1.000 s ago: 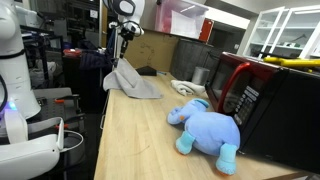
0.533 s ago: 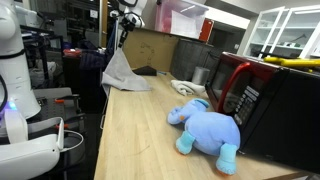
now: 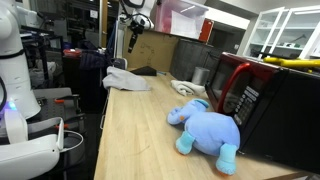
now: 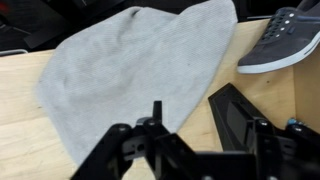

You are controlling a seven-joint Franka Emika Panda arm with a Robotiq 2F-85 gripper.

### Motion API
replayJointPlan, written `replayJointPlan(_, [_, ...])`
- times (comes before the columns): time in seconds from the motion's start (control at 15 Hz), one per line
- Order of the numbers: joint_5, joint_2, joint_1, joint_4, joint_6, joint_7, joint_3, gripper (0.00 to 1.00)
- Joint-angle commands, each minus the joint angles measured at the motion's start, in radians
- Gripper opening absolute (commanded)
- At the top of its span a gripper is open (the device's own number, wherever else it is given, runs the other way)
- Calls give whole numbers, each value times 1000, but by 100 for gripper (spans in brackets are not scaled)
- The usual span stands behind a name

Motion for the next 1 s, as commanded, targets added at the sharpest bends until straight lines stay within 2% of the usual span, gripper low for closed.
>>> replayJointPlan(0.0, [-76,38,-24,-27,35,-84,-22,100])
replayJointPlan(0.2, [-152,101,-38,-34,93,-184,-39,100])
replayJointPlan(0.6, [-212,237,-51,1,222,-366,-53,100])
replayJointPlan(0.93, [-277,331,-50,36,331,-407,-60,100])
